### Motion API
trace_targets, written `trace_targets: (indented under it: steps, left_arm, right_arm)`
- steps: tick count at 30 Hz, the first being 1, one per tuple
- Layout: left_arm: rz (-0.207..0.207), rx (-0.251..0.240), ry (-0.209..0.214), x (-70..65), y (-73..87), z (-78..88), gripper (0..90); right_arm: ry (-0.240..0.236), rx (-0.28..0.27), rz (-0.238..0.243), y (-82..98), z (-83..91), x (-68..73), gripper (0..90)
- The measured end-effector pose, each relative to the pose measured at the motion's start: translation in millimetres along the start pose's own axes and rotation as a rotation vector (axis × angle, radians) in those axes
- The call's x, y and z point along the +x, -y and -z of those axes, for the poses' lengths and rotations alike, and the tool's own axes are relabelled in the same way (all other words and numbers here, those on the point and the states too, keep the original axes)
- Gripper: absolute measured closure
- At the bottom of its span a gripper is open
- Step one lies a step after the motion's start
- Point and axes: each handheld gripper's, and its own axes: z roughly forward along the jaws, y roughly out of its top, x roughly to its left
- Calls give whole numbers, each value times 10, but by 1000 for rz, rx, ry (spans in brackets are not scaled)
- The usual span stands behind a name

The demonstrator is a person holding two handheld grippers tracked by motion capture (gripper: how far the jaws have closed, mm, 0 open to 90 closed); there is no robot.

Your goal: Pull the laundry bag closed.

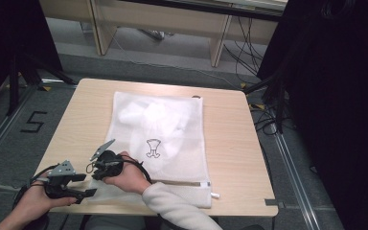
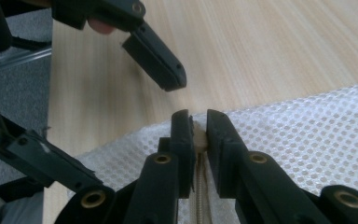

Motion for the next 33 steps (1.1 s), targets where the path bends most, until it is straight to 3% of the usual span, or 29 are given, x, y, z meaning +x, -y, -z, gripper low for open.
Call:
trace_targets:
  steps: [2,3,4,5,7,13,16,17,20,24,25,28,30,31,32,33]
  left_arm:
    - [-8,-5,-7,1,-4,-5,269]
    - [-22,14,-7,13,-9,1,272]
    - [-21,13,-7,10,-12,-5,275]
    - [12,8,7,-12,-8,-20,277]
    - [-24,4,-9,-12,-23,-18,280]
    - [22,-25,13,-24,-42,-53,296]
    - [24,-10,27,-30,-56,-70,309]
    - [42,-6,27,-38,-60,-74,316]
    - [64,-25,56,-24,-68,-96,344]
    - [97,-45,87,-8,-81,-87,481]
    - [98,-42,86,-3,-82,-84,520]
    - [89,-39,79,-21,-83,-90,608]
    - [83,-37,74,-29,-87,-88,657]
    - [86,-60,60,-36,-83,-95,689]
    - [85,-50,64,-25,-87,-82,720]
    - [104,-43,65,-25,-89,-71,758]
  right_arm:
    - [-2,-6,4,-19,37,1,819]
    - [-12,-12,-27,-32,58,28,819]
    - [1,-10,2,-43,79,9,819]
    - [0,-13,3,-56,101,11,820]
    - [3,-22,25,-85,146,5,820]
    - [0,-39,16,-135,244,32,820]
    - [9,-34,25,-138,271,28,820]
    - [6,-40,38,-143,275,22,821]
    - [18,-38,26,-148,300,36,820]
    - [23,-45,37,-149,314,34,820]
    - [14,-46,26,-148,318,47,820]
    - [9,-42,54,-132,323,34,820]
    - [8,-46,31,-113,324,55,820]
    - [20,-37,58,-104,329,39,820]
    - [7,-35,26,-94,333,59,820]
    - [22,-24,43,-84,340,43,820]
